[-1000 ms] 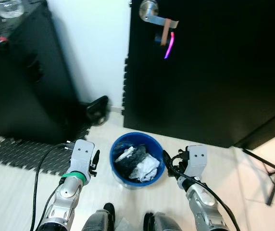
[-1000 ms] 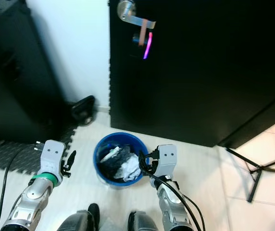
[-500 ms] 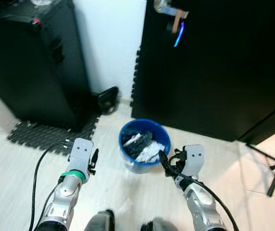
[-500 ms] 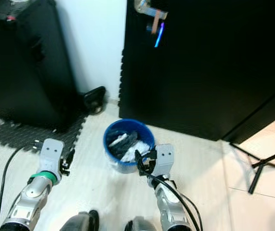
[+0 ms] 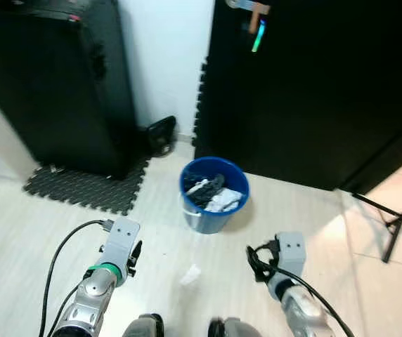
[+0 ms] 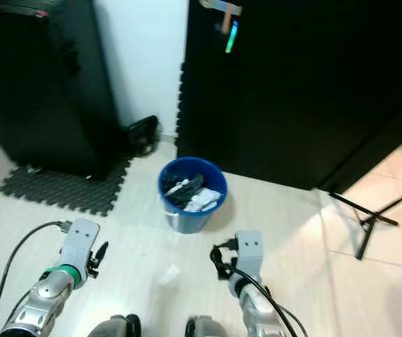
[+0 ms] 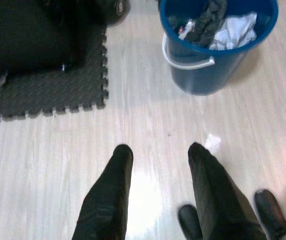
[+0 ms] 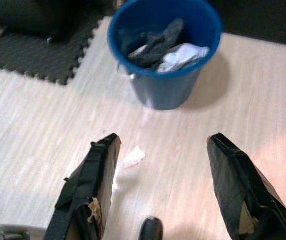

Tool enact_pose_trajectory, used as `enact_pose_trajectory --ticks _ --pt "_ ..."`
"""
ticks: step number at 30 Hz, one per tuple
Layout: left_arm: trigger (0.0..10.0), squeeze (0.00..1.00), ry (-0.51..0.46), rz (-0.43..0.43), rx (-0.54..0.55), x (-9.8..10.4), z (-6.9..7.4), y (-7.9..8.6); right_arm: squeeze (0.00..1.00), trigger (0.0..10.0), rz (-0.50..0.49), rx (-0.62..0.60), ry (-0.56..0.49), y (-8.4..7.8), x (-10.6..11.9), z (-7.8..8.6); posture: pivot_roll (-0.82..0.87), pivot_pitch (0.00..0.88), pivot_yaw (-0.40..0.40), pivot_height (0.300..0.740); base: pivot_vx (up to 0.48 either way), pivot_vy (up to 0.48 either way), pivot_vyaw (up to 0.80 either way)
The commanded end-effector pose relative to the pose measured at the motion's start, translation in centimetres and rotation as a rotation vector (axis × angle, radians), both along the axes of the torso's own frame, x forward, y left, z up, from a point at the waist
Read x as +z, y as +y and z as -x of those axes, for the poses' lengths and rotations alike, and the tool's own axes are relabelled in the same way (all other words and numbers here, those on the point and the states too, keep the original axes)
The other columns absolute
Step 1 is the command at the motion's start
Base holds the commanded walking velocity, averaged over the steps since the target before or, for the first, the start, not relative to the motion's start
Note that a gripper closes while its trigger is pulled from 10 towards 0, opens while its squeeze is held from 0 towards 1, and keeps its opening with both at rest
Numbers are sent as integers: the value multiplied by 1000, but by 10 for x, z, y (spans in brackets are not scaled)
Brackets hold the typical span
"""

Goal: Clean up the room

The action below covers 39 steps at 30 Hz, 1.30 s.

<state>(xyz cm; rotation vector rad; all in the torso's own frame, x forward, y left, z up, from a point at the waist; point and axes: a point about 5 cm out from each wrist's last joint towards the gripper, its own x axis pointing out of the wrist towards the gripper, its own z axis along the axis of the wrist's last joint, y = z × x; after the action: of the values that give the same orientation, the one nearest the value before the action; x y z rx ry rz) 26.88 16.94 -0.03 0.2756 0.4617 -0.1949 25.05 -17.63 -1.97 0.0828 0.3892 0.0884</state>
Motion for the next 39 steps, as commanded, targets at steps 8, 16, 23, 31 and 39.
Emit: enact_pose_trajectory --ticks 8,16,23,31,39 --pt "10000 0 109 -52 -141 -22 16 -18 0 10000 37 20 141 3 -24 21 61 52 7 740 0 0 524" --pt "10000 0 151 -58 -146 -28 17 -18 0 10000 40 40 151 8 -25 20 60 28 1 740 0 0 795" --pt "10000 0 206 -62 -169 -36 21 -20 0 10000 42 59 166 12 -27 20 58 11 5 740 0 0 787" --pt "10000 0 215 -69 -178 -38 21 -20 0 10000 39 67 166 15 -28 20 58 6 12 740 0 0 781" --pt "10000 0 212 -68 -184 -39 22 -21 0 10000 44 78 166 15 -28 21 59 3 11 740 0 0 775"
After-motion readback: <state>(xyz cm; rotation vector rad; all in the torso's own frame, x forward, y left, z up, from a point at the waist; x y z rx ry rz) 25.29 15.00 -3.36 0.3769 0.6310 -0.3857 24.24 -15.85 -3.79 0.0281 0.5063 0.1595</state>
